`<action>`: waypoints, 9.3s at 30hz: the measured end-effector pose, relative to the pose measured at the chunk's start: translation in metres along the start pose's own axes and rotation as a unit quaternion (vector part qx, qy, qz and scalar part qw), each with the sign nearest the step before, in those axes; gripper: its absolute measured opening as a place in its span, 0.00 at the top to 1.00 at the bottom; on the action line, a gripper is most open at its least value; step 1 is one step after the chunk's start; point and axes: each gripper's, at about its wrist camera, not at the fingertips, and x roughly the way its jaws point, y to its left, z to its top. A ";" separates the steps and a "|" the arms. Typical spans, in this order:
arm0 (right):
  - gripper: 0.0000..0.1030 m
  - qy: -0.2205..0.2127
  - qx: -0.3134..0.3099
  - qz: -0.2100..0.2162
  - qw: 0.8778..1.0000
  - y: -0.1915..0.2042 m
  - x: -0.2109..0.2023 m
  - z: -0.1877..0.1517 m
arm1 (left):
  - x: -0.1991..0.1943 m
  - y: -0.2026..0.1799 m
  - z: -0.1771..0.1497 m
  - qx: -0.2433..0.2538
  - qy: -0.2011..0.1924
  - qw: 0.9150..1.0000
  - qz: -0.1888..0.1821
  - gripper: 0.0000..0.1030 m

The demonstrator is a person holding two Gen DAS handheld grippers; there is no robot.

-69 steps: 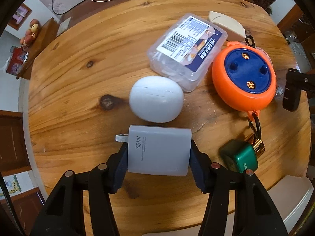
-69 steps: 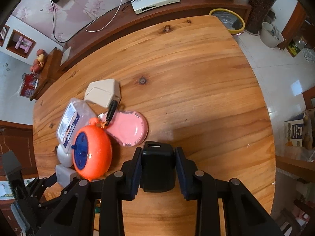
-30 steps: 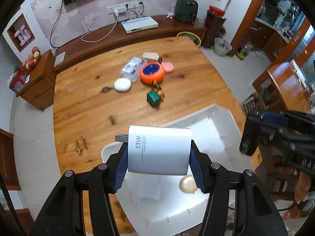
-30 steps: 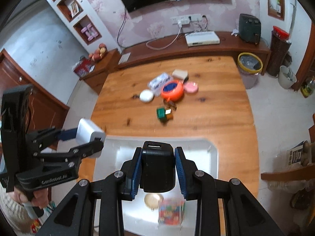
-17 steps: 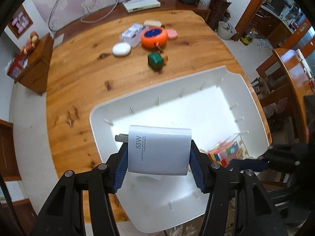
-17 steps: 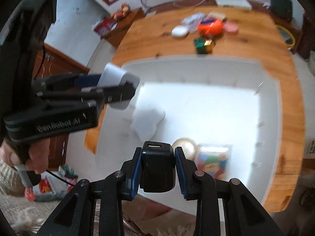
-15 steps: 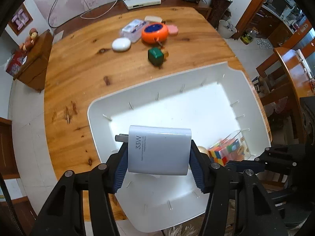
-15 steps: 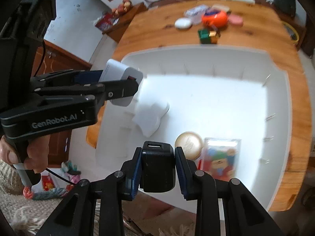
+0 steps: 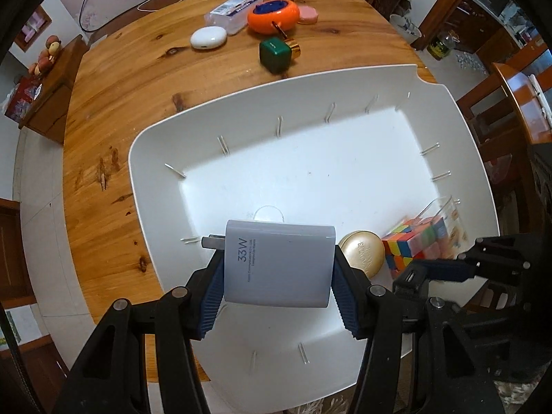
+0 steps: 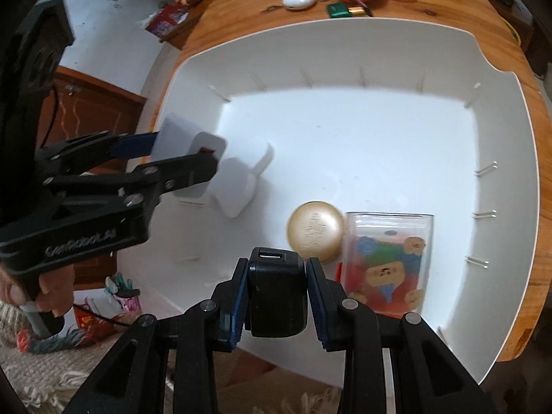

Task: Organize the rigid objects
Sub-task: 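Carry the charger into the tray with the left tool while the right tool carries the black adapter, then open the left tool to drop the charger while the right tool releases the adapter beside it, then grasp the white egg-shaped case with the left tool while the right tool grasps the orange cable reel, then carry the egg-shaped case into the tray with the left tool while the right tool carries the reel, then open both tools to release the egg-shaped case and the orange reel in the tray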

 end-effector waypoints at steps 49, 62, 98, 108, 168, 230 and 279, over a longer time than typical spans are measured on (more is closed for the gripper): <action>0.68 -0.060 0.040 -0.065 0.995 -0.032 -0.007 0.073 | 0.007 0.027 0.047 -0.048 -0.018 0.999 0.015 0.23; 0.68 -0.097 0.005 -0.080 0.992 -0.006 -0.043 0.074 | -0.035 0.015 0.051 -0.041 -0.065 0.997 0.004 0.23; 0.54 -0.199 -0.031 -0.129 0.971 -0.013 -0.145 0.139 | -0.124 0.041 0.116 -0.052 -0.186 0.980 0.043 0.23; 0.51 -0.190 -0.010 -0.112 0.975 -0.042 -0.141 0.228 | -0.084 0.056 0.179 -0.035 -0.158 0.983 0.086 0.22; 0.21 -0.032 0.075 -0.196 0.977 -0.092 0.040 0.335 | 0.110 0.099 0.251 -0.050 -0.034 0.996 0.058 0.21; 0.22 -0.125 0.024 -0.059 0.990 -0.023 -0.106 0.101 | -0.037 -0.004 0.091 0.012 -0.094 0.995 -0.015 0.50; 0.21 -0.092 -0.121 -0.238 0.959 -0.024 0.010 0.058 | 0.050 -0.013 0.063 -0.047 -0.080 0.996 0.012 0.20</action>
